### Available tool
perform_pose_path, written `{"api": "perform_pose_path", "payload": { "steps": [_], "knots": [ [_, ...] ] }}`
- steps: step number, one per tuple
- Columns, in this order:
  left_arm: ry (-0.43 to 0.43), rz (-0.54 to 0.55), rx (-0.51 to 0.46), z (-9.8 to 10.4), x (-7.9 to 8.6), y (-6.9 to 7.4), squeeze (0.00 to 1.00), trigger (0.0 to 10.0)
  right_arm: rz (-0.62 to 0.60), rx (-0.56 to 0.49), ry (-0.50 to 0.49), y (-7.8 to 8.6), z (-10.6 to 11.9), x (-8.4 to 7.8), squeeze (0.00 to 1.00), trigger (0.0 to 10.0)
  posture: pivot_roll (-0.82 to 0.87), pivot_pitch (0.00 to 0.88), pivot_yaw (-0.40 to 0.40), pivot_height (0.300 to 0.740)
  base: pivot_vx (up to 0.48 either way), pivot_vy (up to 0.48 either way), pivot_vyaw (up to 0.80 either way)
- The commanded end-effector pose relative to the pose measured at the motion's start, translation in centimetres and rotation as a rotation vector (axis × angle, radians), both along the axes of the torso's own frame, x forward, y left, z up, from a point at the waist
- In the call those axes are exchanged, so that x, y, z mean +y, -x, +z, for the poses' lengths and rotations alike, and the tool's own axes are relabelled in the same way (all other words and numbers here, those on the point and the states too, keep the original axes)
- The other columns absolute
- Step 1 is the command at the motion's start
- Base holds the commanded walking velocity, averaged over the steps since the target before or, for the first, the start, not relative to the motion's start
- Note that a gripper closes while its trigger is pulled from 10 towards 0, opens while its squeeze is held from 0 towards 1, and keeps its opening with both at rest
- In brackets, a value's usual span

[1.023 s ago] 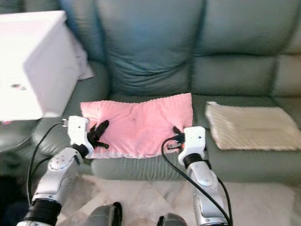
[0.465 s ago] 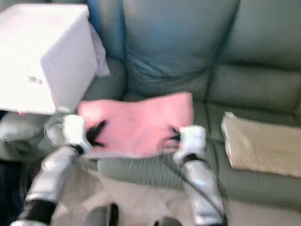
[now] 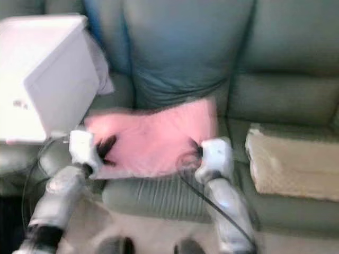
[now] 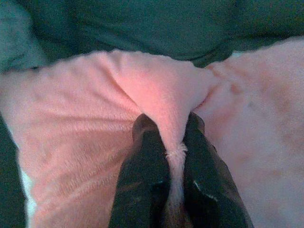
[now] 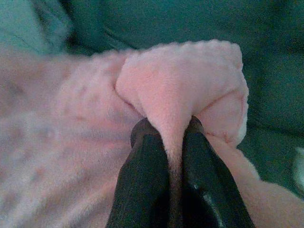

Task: Move the pillow to the sofa

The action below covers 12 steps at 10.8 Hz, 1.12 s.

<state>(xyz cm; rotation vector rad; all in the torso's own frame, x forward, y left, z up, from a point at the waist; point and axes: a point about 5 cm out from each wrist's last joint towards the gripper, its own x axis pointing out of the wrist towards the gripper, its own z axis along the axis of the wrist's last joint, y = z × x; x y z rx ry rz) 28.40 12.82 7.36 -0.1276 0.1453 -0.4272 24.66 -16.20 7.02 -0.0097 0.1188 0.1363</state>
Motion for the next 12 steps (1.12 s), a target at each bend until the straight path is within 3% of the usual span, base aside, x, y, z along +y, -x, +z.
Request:
{"api": "perform_pose_path", "payload": {
  "steps": [1, 8, 12],
  "knots": [
    [-0.024, 0.014, -0.005, 0.03, 1.01, 0.13, 0.0, 10.0, 0.03, -0.042, -0.025, -0.39, 0.88, 1.08, 0.0, 10.0, -0.1, 0.067, 0.001, 0.74, 0.0, 0.0, 0.0],
    [-0.035, 0.009, 0.005, -0.4, 1.17, 0.38, 0.0, 10.0, 0.013, -0.03, -0.027, -0.3, 0.62, 1.05, 0.0, 10.0, -0.1, 0.078, 0.0, 0.74, 0.0, 0.0, 0.0],
    [-0.073, 0.021, 0.001, -0.7, 1.22, 0.42, 0.0, 10.0, 0.014, -0.029, -0.039, -0.28, 0.57, 1.22, 0.0, 10.0, -0.09, 0.083, -0.001, 0.676, 0.0, 0.0, 0.0]
  ]
}}
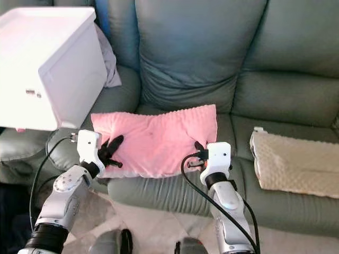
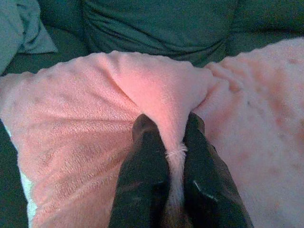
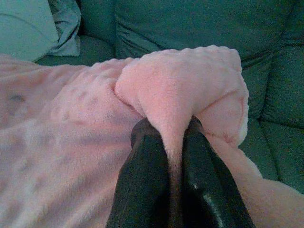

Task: Move the pillow to the sofa

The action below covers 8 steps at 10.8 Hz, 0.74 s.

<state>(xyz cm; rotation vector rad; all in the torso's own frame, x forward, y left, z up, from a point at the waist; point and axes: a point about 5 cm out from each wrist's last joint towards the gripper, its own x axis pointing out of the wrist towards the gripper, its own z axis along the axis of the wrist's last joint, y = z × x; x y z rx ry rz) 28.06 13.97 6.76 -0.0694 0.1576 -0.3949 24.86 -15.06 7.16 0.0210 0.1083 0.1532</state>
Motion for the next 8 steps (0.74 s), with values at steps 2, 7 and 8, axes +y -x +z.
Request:
{"api": "perform_pose_path", "payload": {
  "steps": [2, 7, 8],
  "knots": [
    [-0.029, -0.002, 0.008, -0.5, 0.1, 0.3, 0.0, 10.0, -0.003, -0.023, -0.008, 0.0, 0.4, 0.1, 0.0, 10.0, -0.09, 0.085, -0.001, 0.656, 0.0, 0.0, 0.0],
    [-0.013, -0.019, 0.012, -0.7, 0.0, 1.2, 0.0, 10.0, -0.026, -0.014, -0.006, 0.2, 0.0, 0.1, 0.0, 10.0, -0.08, 0.11, 0.009, 0.656, 0.0, 0.0, 0.0],
    [-0.011, -0.02, 0.003, -0.5, 0.0, 1.0, 0.0, 10.0, -0.029, -0.014, -0.007, 0.2, 0.0, 0.1, 0.0, 10.0, -0.08, 0.115, 0.01, 0.656, 0.0, 0.0, 0.0]
  ]
}}
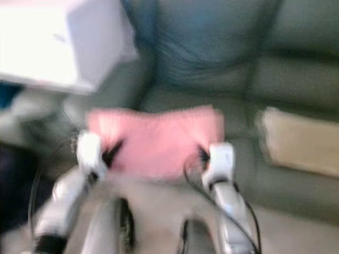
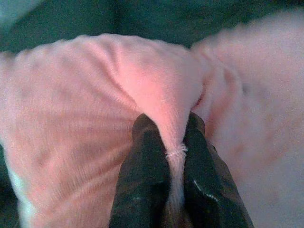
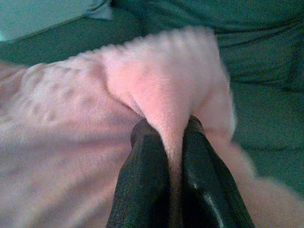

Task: Move the pillow to the sofa

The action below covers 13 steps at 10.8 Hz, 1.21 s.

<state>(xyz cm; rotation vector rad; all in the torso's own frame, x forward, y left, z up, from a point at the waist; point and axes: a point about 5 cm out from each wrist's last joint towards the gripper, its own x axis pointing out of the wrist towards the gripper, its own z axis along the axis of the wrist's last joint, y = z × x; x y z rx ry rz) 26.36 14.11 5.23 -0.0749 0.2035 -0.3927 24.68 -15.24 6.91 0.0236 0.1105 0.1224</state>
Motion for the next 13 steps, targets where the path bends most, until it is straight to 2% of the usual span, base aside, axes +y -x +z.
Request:
{"api": "perform_pose_path", "payload": {
  "steps": [1, 4, 13],
  "knots": [
    [-0.004, -0.02, -0.05, 1.27, -0.23, -0.86, 0.0, 10.0, 0.0, -0.018, -0.007, -0.07, 0.33, 0.3, 0.0, 10.0, -0.08, 0.118, 0.011, 0.656, 0.0, 0.0, 0.0],
    [0.025, -0.043, -0.056, 1.49, -0.89, -0.52, 0.0, 10.0, -0.007, -0.026, -0.009, -0.32, 0.55, 0.18, 0.0, 10.0, -0.08, 0.142, 0.014, 0.656, 0.198, 0.0, 0.0],
    [0.034, -0.064, -0.049, 1.61, -1.09, -0.55, 0.0, 10.0, -0.003, -0.014, -0.019, -0.51, 0.48, 0.49, 0.0, 10.0, -0.08, 0.152, 0.015, 0.656, 0.374, 0.0, 0.0]
  ]
}}
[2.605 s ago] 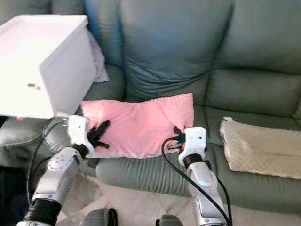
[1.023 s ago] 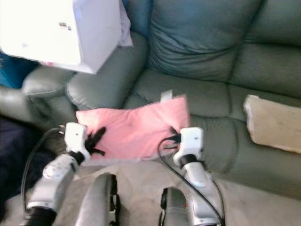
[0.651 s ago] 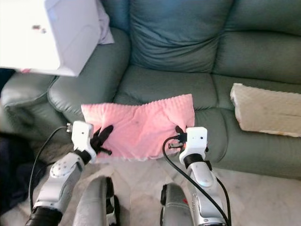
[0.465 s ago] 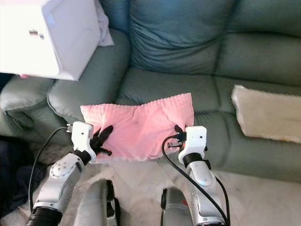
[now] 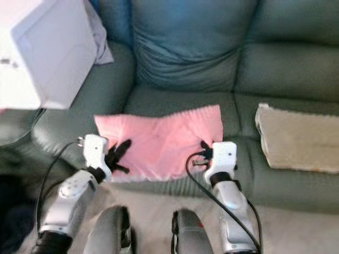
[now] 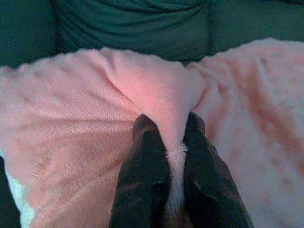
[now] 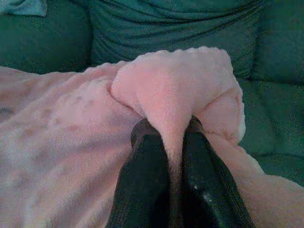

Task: Move the pillow to the sofa

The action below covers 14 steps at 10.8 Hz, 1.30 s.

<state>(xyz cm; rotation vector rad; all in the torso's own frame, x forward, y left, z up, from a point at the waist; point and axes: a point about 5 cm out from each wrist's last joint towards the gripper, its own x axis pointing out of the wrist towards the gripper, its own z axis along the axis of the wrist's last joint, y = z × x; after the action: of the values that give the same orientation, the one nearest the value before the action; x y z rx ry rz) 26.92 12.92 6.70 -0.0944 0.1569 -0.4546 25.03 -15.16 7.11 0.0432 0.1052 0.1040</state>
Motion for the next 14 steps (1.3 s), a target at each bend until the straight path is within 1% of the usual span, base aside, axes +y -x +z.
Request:
{"api": "perform_pose_path", "payload": {
  "steps": [1, 2, 3, 5, 6, 7, 8, 9, 10, 11, 12, 14],
  "knots": [
    [0.0, -0.006, -0.003, 0.1, 0.1, 0.0, 0.0, 10.0, 0.019, -0.01, 0.0, -0.2, 0.3, 0.4, 0.0, 10.0, -0.08, 0.153, 0.014, 0.656, 0.36, 0.0, -0.49],
    [-0.001, -0.007, 0.0, 0.1, 0.1, 0.1, 0.0, 10.0, 0.021, -0.009, 0.001, -0.2, 0.3, 0.4, 0.0, 10.0, -0.08, 0.154, 0.013, 0.656, 0.36, 0.0, -0.48],
    [-0.008, 0.0, 0.007, 0.0, 0.1, 0.1, 0.0, 10.0, 0.024, -0.014, 0.007, -0.3, 0.4, 0.4, 0.0, 10.0, -0.08, 0.154, 0.012, 0.656, 0.304, 0.0, 0.0],
    [-0.016, -0.012, 0.009, -0.1, 0.1, 0.1, 0.0, 10.0, 0.023, -0.007, 0.001, -0.3, 0.3, 0.6, 0.0, 10.0, -0.08, 0.157, 0.008, 0.656, 0.0, 0.0, 0.0],
    [-0.027, -0.026, 0.011, -0.3, 0.1, 0.1, 0.0, 10.0, 0.024, -0.002, -0.001, -0.3, 0.2, 0.6, 0.0, 10.0, -0.08, 0.157, 0.008, 0.656, 0.0, 0.0, -0.43],
    [-0.073, -0.075, -0.001, -0.5, -0.1, 0.2, 0.0, 10.0, 0.025, 0.006, -0.001, -0.3, 0.1, 0.7, 0.0, 10.0, -0.08, 0.16, 0.006, 0.656, 0.0, 0.0, -0.8],
    [-0.098, -0.078, -0.001, -0.7, 0.0, -0.1, 0.0, 10.0, 0.026, 0.005, -0.001, -0.3, 0.1, 0.7, 0.0, 10.0, -0.08, 0.169, 0.003, 0.656, 0.0, 0.0, -0.8],
    [-0.106, -0.056, -0.012, -0.5, 0.3, -0.8, 0.0, 10.0, 0.024, 0.003, -0.003, -0.3, 0.1, 0.8, 0.0, 10.0, -0.08, 0.178, 0.005, 0.656, 0.0, 0.0, 0.0],
    [-0.114, -0.053, -0.02, -0.3, 0.5, -1.1, 0.0, 10.0, 0.009, -0.002, -0.007, -0.4, 0.3, 0.6, 0.0, 10.0, -0.08, 0.196, 0.007, 0.656, 0.0, 0.0, 0.0],
    [-0.14, -0.055, -0.022, -0.4, 0.6, -1.2, 0.0, 10.0, -0.01, -0.003, -0.006, -0.6, 0.4, 0.2, 0.0, 10.0, -0.07, 0.224, 0.011, 0.656, 0.0, 0.0, 0.0],
    [-0.169, -0.052, -0.028, -0.5, 0.8, -1.4, 0.0, 10.0, -0.02, -0.003, -0.003, -0.8, 0.5, -0.3, 0.0, 10.0, -0.07, 0.231, 0.014, 0.656, 0.0, 0.0, 0.0],
    [-0.236, -0.061, -0.038, -0.4, 2.0, -2.3, 0.0, 10.0, -0.075, -0.016, 0.001, -2.1, 1.2, -2.0, 0.0, 10.0, -0.06, 0.262, 0.028, 0.656, 0.0, 0.0, 0.0]
  ]
}}
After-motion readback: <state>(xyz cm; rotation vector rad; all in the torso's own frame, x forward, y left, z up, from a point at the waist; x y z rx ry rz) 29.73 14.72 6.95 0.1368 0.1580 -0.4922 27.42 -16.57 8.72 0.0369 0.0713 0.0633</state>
